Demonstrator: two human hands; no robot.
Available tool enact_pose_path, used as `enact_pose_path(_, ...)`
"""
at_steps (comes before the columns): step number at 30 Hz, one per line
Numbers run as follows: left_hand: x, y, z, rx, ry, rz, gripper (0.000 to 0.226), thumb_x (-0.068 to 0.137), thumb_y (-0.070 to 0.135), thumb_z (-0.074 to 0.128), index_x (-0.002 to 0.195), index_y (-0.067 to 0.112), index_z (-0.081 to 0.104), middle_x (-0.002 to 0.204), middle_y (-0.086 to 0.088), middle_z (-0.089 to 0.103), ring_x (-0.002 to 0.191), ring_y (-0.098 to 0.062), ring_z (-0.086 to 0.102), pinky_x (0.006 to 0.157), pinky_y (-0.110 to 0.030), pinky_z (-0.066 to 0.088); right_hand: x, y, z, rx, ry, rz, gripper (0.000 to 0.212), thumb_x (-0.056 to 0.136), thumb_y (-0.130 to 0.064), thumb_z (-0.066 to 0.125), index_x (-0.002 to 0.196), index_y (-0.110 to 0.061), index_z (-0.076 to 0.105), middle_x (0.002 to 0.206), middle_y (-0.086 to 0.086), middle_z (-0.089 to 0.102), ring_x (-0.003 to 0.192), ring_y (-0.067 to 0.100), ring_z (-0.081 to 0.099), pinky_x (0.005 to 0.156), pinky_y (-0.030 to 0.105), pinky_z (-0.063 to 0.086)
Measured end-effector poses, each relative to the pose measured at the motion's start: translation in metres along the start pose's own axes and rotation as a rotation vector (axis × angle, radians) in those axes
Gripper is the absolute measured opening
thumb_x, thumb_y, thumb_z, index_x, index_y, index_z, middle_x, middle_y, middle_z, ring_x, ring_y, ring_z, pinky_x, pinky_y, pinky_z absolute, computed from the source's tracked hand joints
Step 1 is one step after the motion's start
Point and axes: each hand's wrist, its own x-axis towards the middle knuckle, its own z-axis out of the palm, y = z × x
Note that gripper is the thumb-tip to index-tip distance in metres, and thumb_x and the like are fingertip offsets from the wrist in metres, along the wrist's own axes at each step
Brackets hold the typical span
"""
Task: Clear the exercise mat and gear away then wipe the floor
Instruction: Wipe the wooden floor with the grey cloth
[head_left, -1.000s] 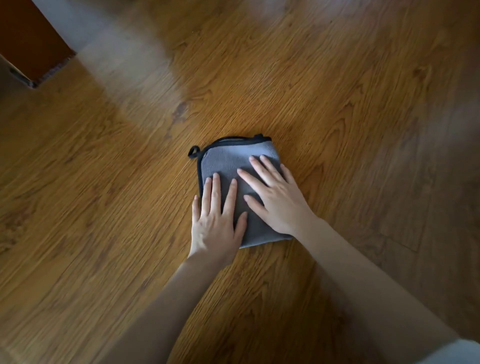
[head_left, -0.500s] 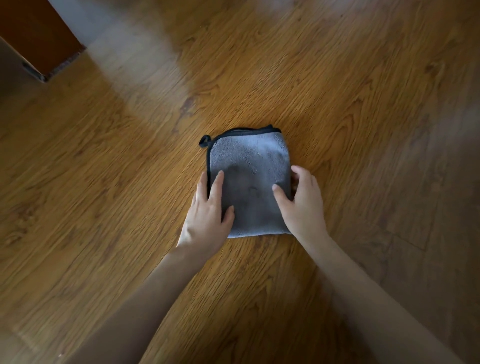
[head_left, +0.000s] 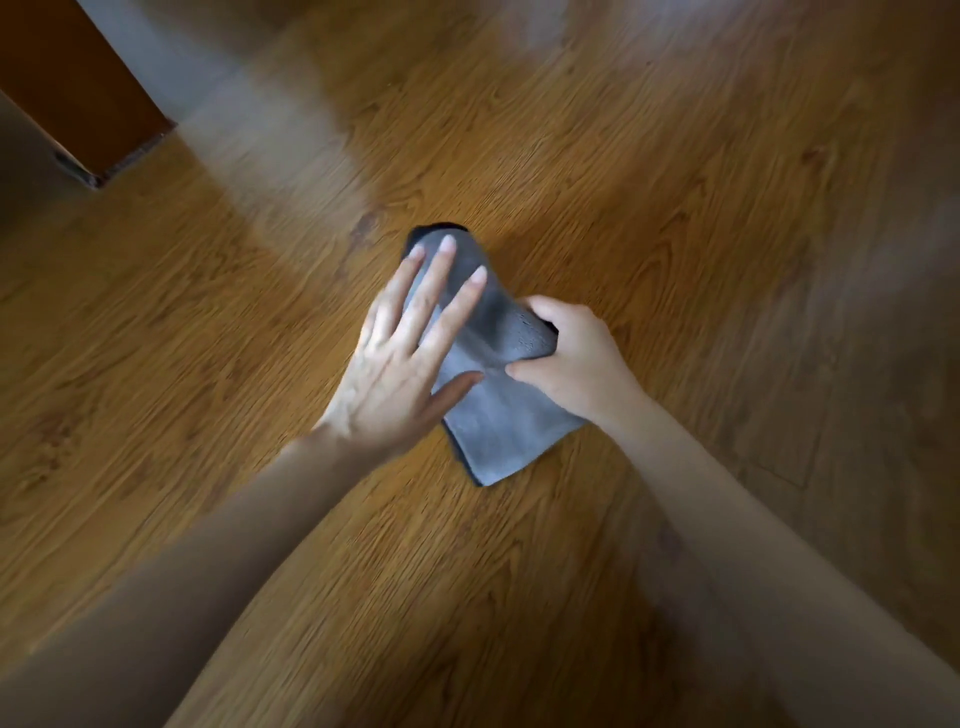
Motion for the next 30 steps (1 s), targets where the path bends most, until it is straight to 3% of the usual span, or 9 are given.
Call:
enact_pose_path(2,0.018,0.0,-0.012,0.076,0.031,0.087,0.077,0.085,0.043,0.052,0.147,0.012,0.017,0.153,-0.013,0.021,0.142,-0.031,0.01,0.115,-0.036,0.002,-0.001,-0.01,-0.013,-0.122,-0.012,-0.186,0.032,0.072,0.001,0.061,0.101,-0.011,0.066,0.088,0.003,0.065,0.084,0.02,0.059,0.072,0.029,0.045)
enact_pose_path(4,0.028,-0.003,-0.018,0.139,0.022,0.101,0.076,0.08,0.037,0.063,0.143,0.011,0.029,0.142,-0.008,0.044,0.138,-0.028,0.025,0.113,-0.043,0.007,-0.003,-0.011,-0.021,-0.193,-0.002,-0.293,0.034,0.074,0.003,0.058,0.105,-0.009,0.065,0.089,0.007,0.06,0.082,0.023,0.056,0.071,0.036,0.044)
enact_pose_path(6,0.029,-0.008,-0.015,0.155,-0.01,0.111,0.061,0.073,0.025,0.07,0.13,0.013,0.05,0.116,-0.003,0.063,0.121,-0.025,0.05,0.108,-0.046,0.018,-0.007,-0.002,-0.02,-0.27,0.022,-0.331,0.041,0.074,0.003,0.057,0.112,-0.013,0.063,0.092,0.004,0.056,0.084,0.021,0.055,0.07,0.035,0.045)
enact_pose_path(8,0.019,-0.013,-0.005,0.113,-0.033,0.114,0.045,0.072,0.018,0.067,0.116,0.017,0.06,0.102,-0.001,0.067,0.099,-0.026,0.063,0.096,-0.042,0.036,-0.012,0.015,-0.013,-0.392,0.047,-0.341,0.045,0.074,0.002,0.061,0.116,-0.015,0.061,0.097,0.002,0.055,0.087,0.021,0.056,0.072,0.034,0.047)
enact_pose_path(11,-0.006,-0.015,0.018,0.058,-0.081,0.094,0.038,0.076,0.018,0.064,0.114,0.016,0.062,0.104,-0.003,0.067,0.096,-0.026,0.064,0.08,-0.037,0.048,-0.022,0.049,0.005,-0.521,0.078,-0.332,0.045,0.07,-0.001,0.072,0.114,-0.01,0.062,0.098,0.006,0.058,0.088,0.025,0.059,0.075,0.04,0.051)
enact_pose_path(18,-0.044,-0.013,0.053,-0.067,-0.147,-0.016,0.045,0.084,0.019,0.047,0.129,0.016,0.045,0.125,-0.004,0.059,0.115,-0.021,0.054,0.094,-0.036,0.047,-0.039,0.087,0.031,-0.561,0.13,-0.372,0.055,0.066,-0.008,0.077,0.118,-0.01,0.061,0.108,0.006,0.059,0.104,0.024,0.056,0.087,0.035,0.044)
enact_pose_path(25,-0.02,-0.036,0.025,-0.054,-0.183,0.19,0.035,0.089,0.025,0.047,0.115,0.006,0.06,0.114,-0.004,0.066,0.109,-0.017,0.058,0.083,-0.023,0.048,-0.021,0.078,0.0,-0.699,-0.01,-0.502,0.047,0.067,-0.013,0.077,0.111,-0.007,0.062,0.1,0.007,0.062,0.092,0.026,0.061,0.076,0.035,0.047)
enact_pose_path(28,-0.006,-0.037,0.007,-0.025,-0.202,0.202,0.029,0.087,0.017,0.053,0.113,0.005,0.062,0.108,-0.006,0.066,0.104,-0.019,0.057,0.076,-0.024,0.05,-0.017,0.069,-0.02,-0.781,-0.069,-0.459,0.048,0.063,-0.012,0.081,0.106,-0.006,0.063,0.096,0.009,0.063,0.087,0.028,0.062,0.072,0.038,0.05)
enact_pose_path(30,0.001,-0.034,-0.006,-0.006,-0.238,0.173,0.036,0.077,0.003,0.069,0.111,0.006,0.061,0.104,-0.007,0.067,0.096,-0.024,0.063,0.064,-0.027,0.054,-0.015,0.062,-0.031,-0.799,-0.062,-0.404,0.045,0.061,-0.011,0.082,0.102,-0.007,0.065,0.091,0.008,0.064,0.082,0.027,0.062,0.068,0.036,0.049)
